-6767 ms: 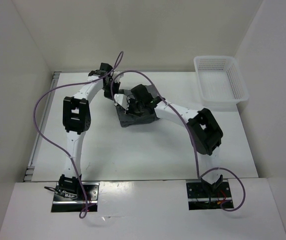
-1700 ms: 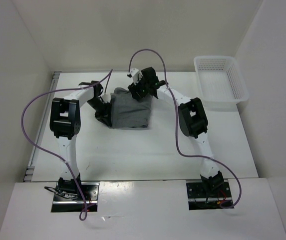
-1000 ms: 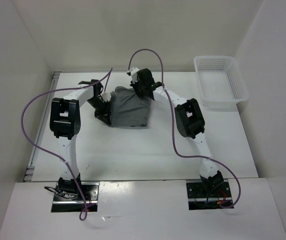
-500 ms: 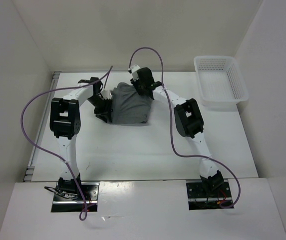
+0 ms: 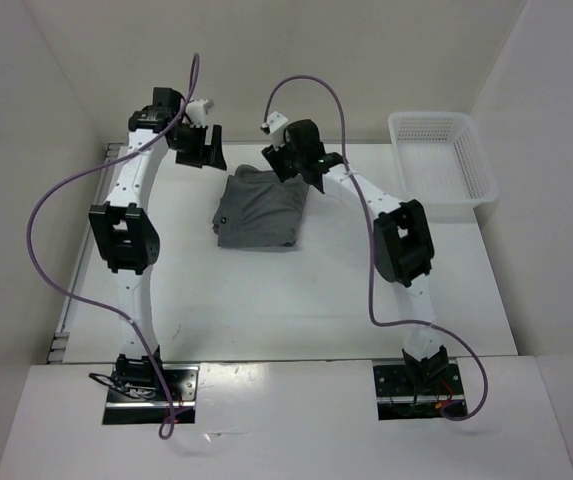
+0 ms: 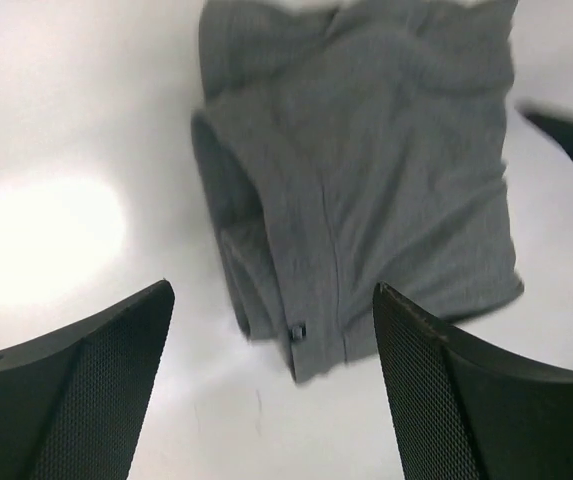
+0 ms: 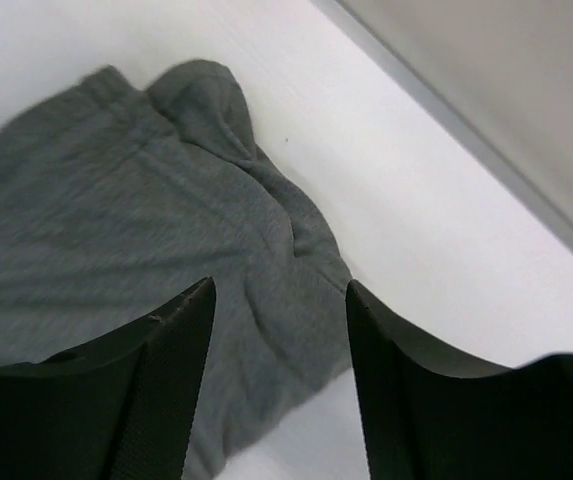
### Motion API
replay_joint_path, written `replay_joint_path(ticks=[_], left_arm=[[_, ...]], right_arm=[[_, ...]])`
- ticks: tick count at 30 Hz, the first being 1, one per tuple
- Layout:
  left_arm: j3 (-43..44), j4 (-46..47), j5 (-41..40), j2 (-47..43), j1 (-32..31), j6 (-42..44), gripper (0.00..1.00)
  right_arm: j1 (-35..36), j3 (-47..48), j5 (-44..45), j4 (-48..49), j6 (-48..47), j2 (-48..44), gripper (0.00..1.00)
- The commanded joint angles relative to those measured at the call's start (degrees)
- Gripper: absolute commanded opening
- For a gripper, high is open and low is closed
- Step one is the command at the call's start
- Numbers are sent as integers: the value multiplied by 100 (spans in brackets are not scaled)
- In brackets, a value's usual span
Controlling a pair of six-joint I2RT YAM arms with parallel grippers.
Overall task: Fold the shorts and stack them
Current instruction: Fold the shorts
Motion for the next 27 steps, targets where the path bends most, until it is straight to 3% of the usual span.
replay_joint_path(ticks=[1, 6, 7, 10, 11, 14, 15, 17, 20, 23, 27], left_arm=[[715, -79, 246, 1005, -187, 23, 87], [1350, -202, 325, 1685, -397, 23, 87], [1429, -202, 325, 1834, -398, 23, 83], [1658, -149, 325, 2028, -398, 23, 67], [1659, -149, 325, 2029, -398, 23, 57], [1781, -36, 325, 2081, -398, 23, 38], [1782, -35, 325, 2081, -398, 23, 23], [1843, 70, 325, 2081, -451, 23, 16], [1966, 70, 325, 1958, -564, 23, 17], [1966, 123, 395, 1835, -617, 23, 30], [2019, 229, 396, 1774, -670, 23, 39]], right_arm=[[37, -794, -356, -54, -456, -1043, 60], [212, -1912, -917, -256, -790, -1729, 46], [212, -2010, -1118, -256, -790, -1895, 40], [344, -2362, -1428, -441, -895, -2046, 32], [344, -2458, -1506, -502, -896, -2116, 30], [406, -2828, -1586, -564, -1106, -2178, 25], [406, -3002, -1586, -564, -1159, -2178, 25], [406, -3301, -1516, -512, -1369, -2178, 24], [458, -3487, -1350, -354, -1546, -1968, 24], [458, -3540, -1043, -90, -1546, -1757, 24], [458, -3303, -909, -37, -1652, -1502, 24]])
